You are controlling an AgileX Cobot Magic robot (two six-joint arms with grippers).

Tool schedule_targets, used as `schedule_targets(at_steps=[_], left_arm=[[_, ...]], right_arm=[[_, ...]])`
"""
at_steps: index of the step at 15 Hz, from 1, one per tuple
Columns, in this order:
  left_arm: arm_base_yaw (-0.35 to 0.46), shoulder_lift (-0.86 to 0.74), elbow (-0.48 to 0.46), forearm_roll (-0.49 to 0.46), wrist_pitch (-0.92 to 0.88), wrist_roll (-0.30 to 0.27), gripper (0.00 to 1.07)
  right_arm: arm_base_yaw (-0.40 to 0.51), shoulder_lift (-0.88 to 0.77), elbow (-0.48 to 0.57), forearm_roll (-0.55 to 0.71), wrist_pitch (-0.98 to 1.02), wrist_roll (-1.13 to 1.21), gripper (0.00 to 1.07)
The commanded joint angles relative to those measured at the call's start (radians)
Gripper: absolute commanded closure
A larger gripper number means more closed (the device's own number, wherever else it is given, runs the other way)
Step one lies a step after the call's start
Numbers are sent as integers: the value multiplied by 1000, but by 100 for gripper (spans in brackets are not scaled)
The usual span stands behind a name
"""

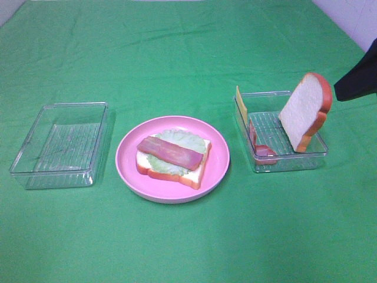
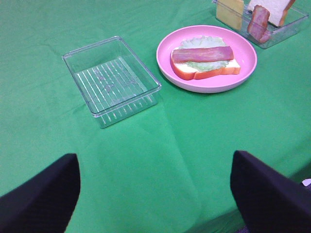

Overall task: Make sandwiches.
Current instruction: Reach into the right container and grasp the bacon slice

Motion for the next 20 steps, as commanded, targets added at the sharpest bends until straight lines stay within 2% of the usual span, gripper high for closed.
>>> schedule_targets(at_steps=[1, 2, 6, 7, 14, 18, 20], left_arm=[[-1, -21, 3, -13, -13, 3, 26], [-1, -21, 3, -13, -13, 3, 26], [-1, -21, 3, -13, -13, 3, 26], [-1, -21, 3, -13, -13, 3, 26], [-1, -21, 3, -13, -13, 3, 26], [-1, -21, 3, -13, -13, 3, 26], [-1, -21, 3, -13, -13, 3, 26]], right_arm=[[144, 196, -130, -96, 21, 20, 44], [202, 261, -171, -136, 16, 101, 46], [335, 432, -297, -246, 17, 266, 48], [366, 539, -380, -264, 19, 363, 48], [364, 794, -571, -283, 23, 431, 49], [364, 845, -576, -354, 20, 462, 57], [364, 849, -576, -380, 11, 478, 67]])
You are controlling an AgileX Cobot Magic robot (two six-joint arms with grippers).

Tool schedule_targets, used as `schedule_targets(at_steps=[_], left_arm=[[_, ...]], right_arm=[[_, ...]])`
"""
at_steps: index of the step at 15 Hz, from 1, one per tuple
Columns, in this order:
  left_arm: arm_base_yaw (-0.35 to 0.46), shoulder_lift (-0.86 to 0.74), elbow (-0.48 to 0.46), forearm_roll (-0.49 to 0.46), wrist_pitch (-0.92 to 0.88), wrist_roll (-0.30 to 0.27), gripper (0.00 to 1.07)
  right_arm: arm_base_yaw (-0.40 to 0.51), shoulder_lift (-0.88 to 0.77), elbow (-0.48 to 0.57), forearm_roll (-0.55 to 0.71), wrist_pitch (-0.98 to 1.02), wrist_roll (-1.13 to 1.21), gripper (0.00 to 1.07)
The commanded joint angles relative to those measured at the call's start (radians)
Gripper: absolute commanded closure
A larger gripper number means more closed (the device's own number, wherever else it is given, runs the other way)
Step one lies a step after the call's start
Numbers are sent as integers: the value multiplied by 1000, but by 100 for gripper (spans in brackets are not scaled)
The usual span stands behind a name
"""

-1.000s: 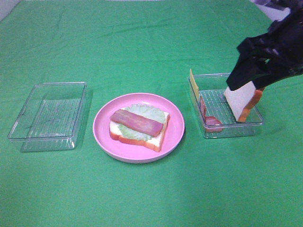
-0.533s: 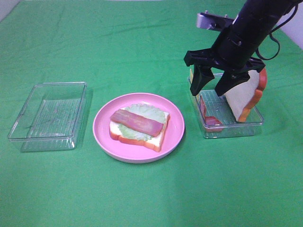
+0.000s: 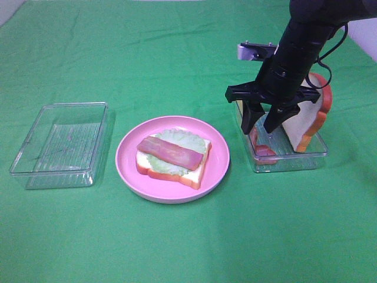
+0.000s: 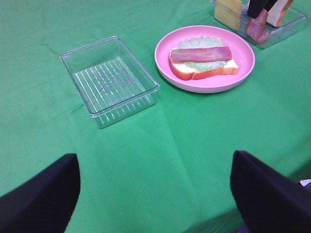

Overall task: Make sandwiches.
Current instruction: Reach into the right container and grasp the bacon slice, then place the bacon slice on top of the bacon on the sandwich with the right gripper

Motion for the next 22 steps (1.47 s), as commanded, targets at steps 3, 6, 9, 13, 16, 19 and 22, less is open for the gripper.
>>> schedule_targets(at_steps=[3, 6, 9, 13, 16, 19, 22], left_arm=[[-1, -21, 3, -7, -12, 3, 26], [-1, -21, 3, -7, -12, 3, 26], [-1, -21, 3, -7, -12, 3, 26], [-1, -21, 3, -7, -12, 3, 26], [-1, -21, 3, -7, -12, 3, 26], [-1, -21, 3, -7, -12, 3, 26], [-1, -21, 3, -7, -12, 3, 26]], right_arm=[[-1, 8, -6, -17, 1, 25, 102], [-1, 2, -18, -17, 50, 25, 107], [-1, -58, -32, -17, 87, 24, 107], [-1, -185, -32, 13, 135, 18, 107], [-1, -291, -32, 169, 166, -46, 107], [12, -285, -32, 410, 174, -183, 107], [89, -231, -32, 545, 89, -246, 107]])
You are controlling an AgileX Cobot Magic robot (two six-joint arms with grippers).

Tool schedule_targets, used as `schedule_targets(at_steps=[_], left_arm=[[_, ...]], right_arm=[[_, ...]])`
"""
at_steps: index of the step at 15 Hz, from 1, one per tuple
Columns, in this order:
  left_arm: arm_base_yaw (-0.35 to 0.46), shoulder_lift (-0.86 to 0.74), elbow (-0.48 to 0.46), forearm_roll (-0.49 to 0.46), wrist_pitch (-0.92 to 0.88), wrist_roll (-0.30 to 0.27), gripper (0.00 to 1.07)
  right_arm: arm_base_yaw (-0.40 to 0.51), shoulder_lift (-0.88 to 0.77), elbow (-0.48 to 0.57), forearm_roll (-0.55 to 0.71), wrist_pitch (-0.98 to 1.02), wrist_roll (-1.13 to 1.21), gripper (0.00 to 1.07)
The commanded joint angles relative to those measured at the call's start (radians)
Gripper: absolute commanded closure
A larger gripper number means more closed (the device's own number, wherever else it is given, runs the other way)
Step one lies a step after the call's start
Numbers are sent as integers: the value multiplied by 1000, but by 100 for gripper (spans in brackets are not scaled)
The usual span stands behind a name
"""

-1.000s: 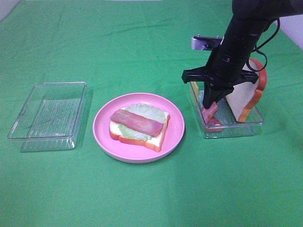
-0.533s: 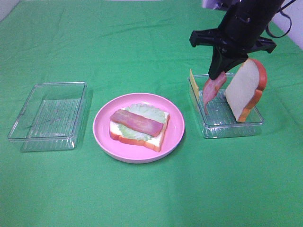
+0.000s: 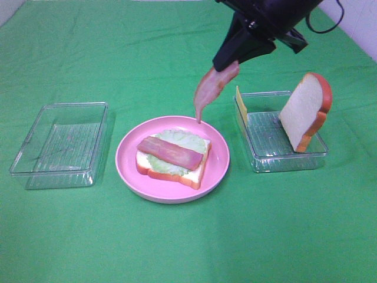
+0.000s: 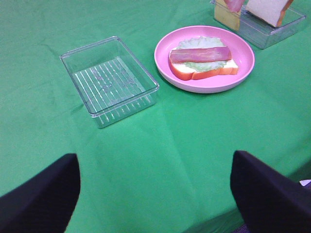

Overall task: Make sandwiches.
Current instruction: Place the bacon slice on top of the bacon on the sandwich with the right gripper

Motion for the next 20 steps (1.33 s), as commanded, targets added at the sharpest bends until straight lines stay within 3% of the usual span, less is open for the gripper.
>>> schedule_targets(at_steps=[1, 3, 7, 9, 15, 19, 20], left_arm=[[-1, -21, 3, -7, -11, 3, 26], [-1, -21, 3, -7, -11, 3, 26], [-1, -21, 3, -7, -11, 3, 26], [-1, -21, 3, -7, -11, 3, 26], [-1, -21, 3, -7, -11, 3, 26], [-1, -21, 3, -7, -11, 3, 26], [-1, -21, 3, -7, -11, 3, 26]], right_arm=[[59, 50, -2, 83, -63, -41, 107], [148, 157, -2, 152, -170, -43, 107], [160, 286, -2, 241, -228, -121, 107], [159, 304, -2, 185, -254, -101, 107], [159, 306, -2, -157, -299, 191, 107], [159, 295, -4, -197, -313, 208, 49], [159, 289, -7, -202, -312, 208, 44]])
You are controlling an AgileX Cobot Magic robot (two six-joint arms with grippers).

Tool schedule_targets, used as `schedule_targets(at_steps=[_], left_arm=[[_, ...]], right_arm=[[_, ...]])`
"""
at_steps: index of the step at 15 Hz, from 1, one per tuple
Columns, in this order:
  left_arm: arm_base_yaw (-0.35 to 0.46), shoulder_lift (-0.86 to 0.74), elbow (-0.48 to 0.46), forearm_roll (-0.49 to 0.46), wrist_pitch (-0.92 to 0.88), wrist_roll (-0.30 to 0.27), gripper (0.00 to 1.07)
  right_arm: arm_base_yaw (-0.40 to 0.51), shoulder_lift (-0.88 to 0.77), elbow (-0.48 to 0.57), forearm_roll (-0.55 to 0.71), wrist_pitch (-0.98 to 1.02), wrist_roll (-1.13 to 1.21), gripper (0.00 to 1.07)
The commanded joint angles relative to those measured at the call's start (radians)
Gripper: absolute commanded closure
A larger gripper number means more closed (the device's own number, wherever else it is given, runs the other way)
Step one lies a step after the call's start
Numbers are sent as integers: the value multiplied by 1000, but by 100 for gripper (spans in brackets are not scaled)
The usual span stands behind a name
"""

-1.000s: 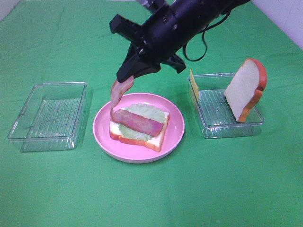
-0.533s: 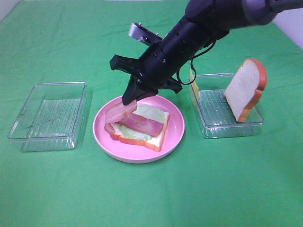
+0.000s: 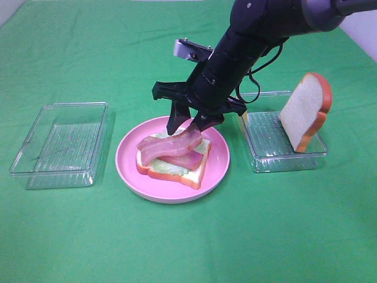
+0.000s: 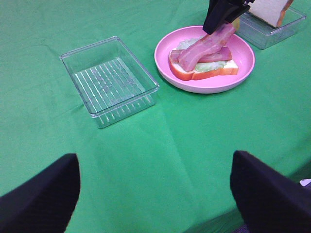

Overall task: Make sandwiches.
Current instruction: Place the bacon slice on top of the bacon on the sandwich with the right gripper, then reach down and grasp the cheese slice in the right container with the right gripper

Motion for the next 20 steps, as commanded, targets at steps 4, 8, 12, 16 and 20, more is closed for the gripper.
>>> schedule_targets(at_steps=[4, 8, 12, 16, 20], left_arm=[[-1, -21, 3, -7, -11, 3, 26], [-1, -21, 3, -7, -11, 3, 26], [-1, -21, 3, -7, -11, 3, 26], [-1, -21, 3, -7, -11, 3, 26], [-1, -21, 3, -7, -11, 3, 26]], right_arm=[[-2, -70, -85, -130, 94, 43, 37], [-5, -77, -240, -423, 255, 171, 37], [-80, -69, -296, -447, 325, 191, 43], [-153, -21, -308, -410, 279, 147, 48], [-152, 86, -348, -406, 275, 125, 48]])
